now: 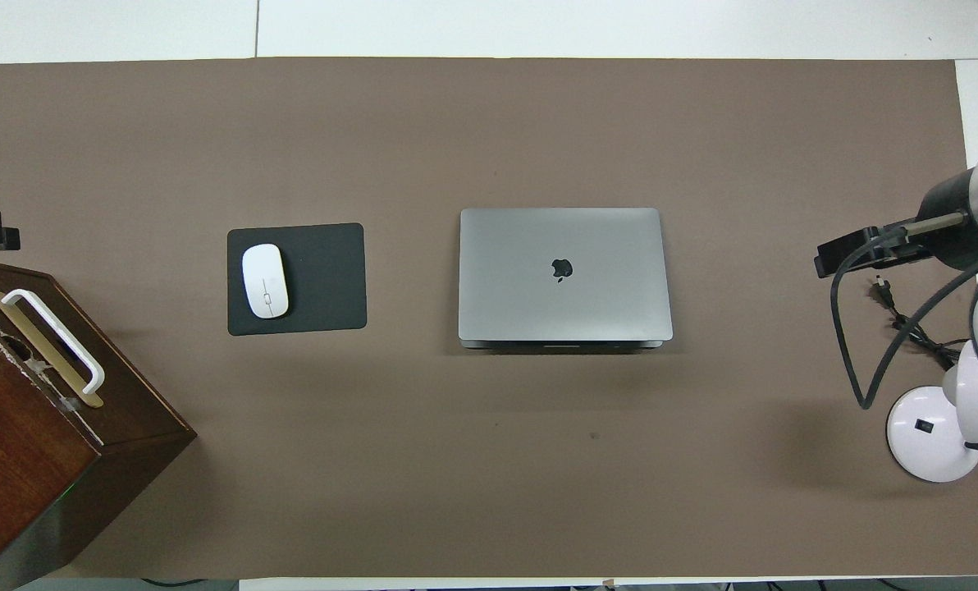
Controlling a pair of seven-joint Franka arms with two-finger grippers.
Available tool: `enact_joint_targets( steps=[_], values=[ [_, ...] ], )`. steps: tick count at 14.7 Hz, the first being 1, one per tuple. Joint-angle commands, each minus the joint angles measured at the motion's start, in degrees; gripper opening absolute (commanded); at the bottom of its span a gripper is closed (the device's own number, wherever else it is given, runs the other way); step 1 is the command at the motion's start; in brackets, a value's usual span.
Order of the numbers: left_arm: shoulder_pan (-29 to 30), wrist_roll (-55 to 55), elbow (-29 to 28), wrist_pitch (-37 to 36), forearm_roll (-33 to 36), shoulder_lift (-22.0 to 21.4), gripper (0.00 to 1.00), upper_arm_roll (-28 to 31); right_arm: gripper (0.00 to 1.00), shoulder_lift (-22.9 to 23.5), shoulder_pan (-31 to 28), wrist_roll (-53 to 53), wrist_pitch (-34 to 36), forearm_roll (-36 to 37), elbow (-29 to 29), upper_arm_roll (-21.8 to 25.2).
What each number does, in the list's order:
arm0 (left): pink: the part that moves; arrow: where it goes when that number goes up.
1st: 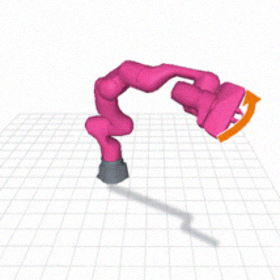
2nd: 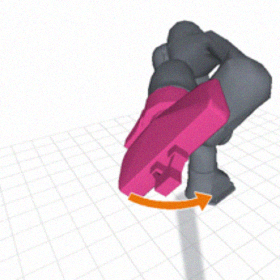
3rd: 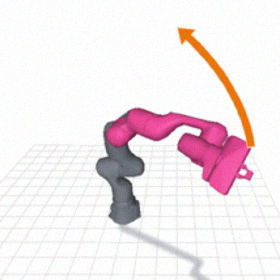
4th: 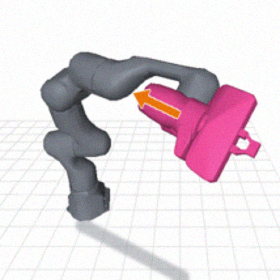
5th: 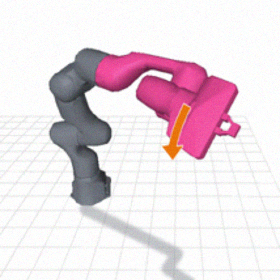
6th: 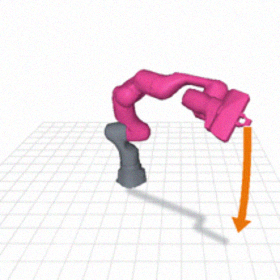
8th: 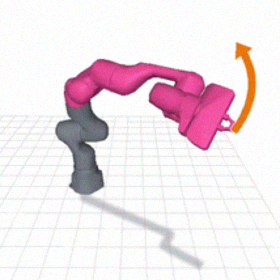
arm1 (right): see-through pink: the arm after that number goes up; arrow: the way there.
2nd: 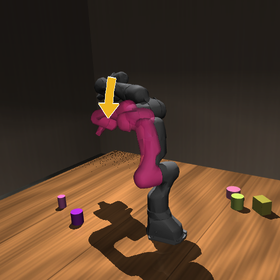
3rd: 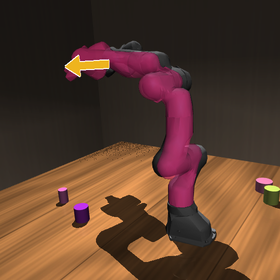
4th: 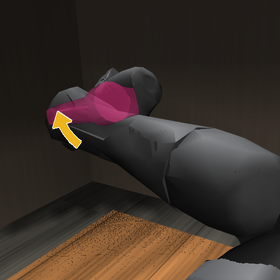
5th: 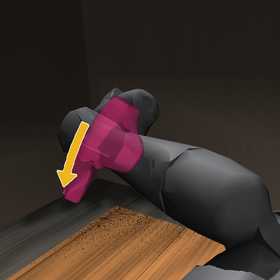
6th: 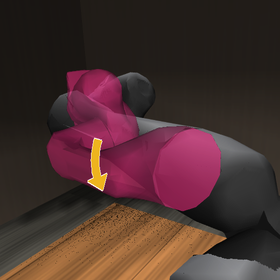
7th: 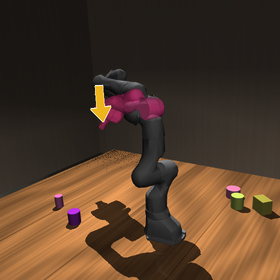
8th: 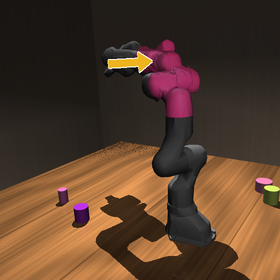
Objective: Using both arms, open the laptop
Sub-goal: 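Move the right gripper toward the laptop while the left gripper advances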
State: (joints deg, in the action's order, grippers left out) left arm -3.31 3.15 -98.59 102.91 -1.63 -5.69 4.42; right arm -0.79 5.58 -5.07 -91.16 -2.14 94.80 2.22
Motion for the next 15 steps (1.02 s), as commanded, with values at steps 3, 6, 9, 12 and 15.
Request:
enact_joint_targets(
  steps=[3, 6, 9, 12, 15],
  values=[
    [-0.03, 8.01, -2.91, 3.61, -3.55, -1.43, 0.00, 0.41, 1.00, -5.53, 1.44, -1.61, -5.69, -0.85, 10.39, -0.29],
    [-0.47, 8.97, -12.37, 11.22, -5.12, -5.72, 0.00, 0.33, 1.00, -6.59, 3.73, -1.70, -6.22, -0.67, 12.85, -0.29],
    [-3.62, 9.15, -28.10, 25.10, -6.36, -13.01, 0.00, 0.33, 1.00, -8.08, 4.08, -1.70, -8.32, -0.67, 16.28, -0.37],
    [-7.66, 9.24, -35.86, 32.60, -6.97, -16.19, 0.00, 0.33, 1.00, -8.62, 5.75, -1.26, -8.50, -0.67, 18.57, -0.37],
    [-14.25, 9.24, -42.88, 41.89, -7.07, -17.77, 0.00, 0.33, 0.98, -8.88, 7.50, -1.43, -10.42, -0.32, 20.94, -0.37]
  ],
)
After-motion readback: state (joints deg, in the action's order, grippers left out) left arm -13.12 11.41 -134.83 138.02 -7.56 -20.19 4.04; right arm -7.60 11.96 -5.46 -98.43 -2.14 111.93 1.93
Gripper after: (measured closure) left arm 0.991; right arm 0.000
